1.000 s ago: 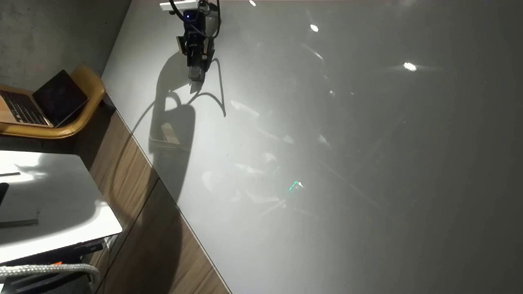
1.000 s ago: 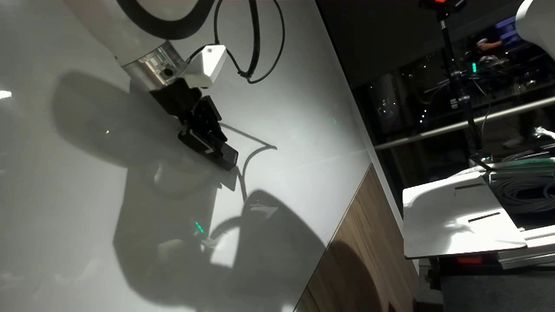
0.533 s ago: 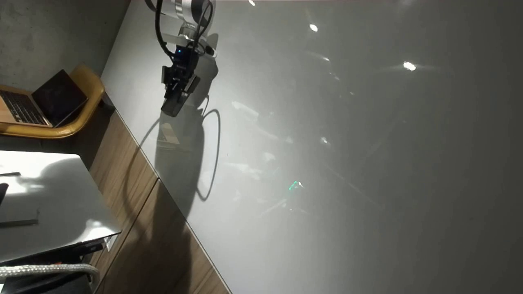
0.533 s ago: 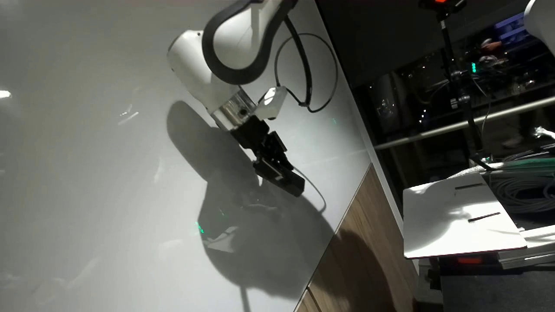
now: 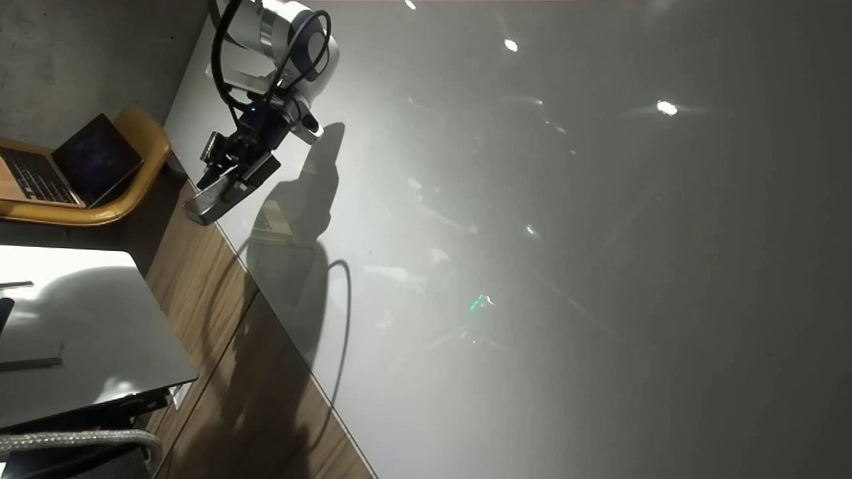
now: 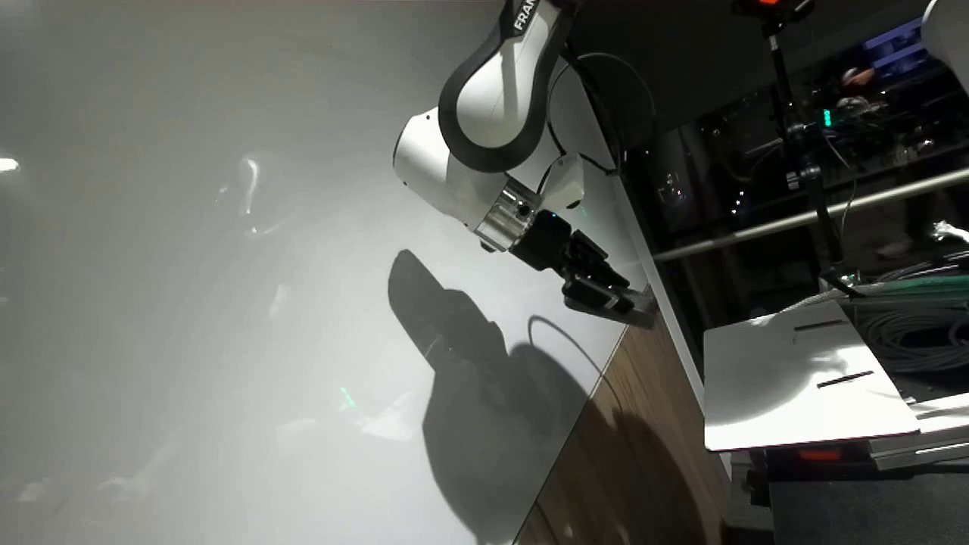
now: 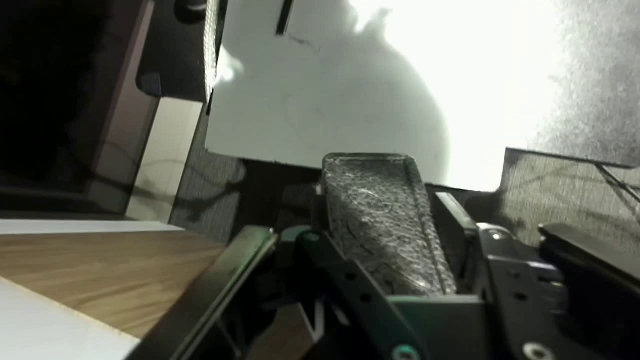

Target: Use the duster to clean the board

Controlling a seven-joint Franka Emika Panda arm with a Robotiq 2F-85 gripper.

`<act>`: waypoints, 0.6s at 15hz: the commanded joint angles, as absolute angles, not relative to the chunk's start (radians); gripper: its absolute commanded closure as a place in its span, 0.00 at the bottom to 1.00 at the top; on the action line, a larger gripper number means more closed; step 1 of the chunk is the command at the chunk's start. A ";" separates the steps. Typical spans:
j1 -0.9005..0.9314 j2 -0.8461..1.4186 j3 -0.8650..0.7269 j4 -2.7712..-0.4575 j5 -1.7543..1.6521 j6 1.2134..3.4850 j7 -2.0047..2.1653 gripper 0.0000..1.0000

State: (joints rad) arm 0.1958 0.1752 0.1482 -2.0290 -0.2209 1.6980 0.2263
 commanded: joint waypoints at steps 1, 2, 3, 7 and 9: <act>0.157 0.087 0.133 -2.122 -0.146 1.623 0.150 0.72; 0.145 0.080 0.127 -2.141 -0.128 1.613 0.130 0.72; 0.133 0.076 0.119 -2.162 -0.111 1.606 0.111 0.72; 0.087 0.102 0.084 -2.223 -0.081 1.618 0.048 0.72; 0.070 0.134 0.070 -2.235 -0.075 1.624 0.034 0.72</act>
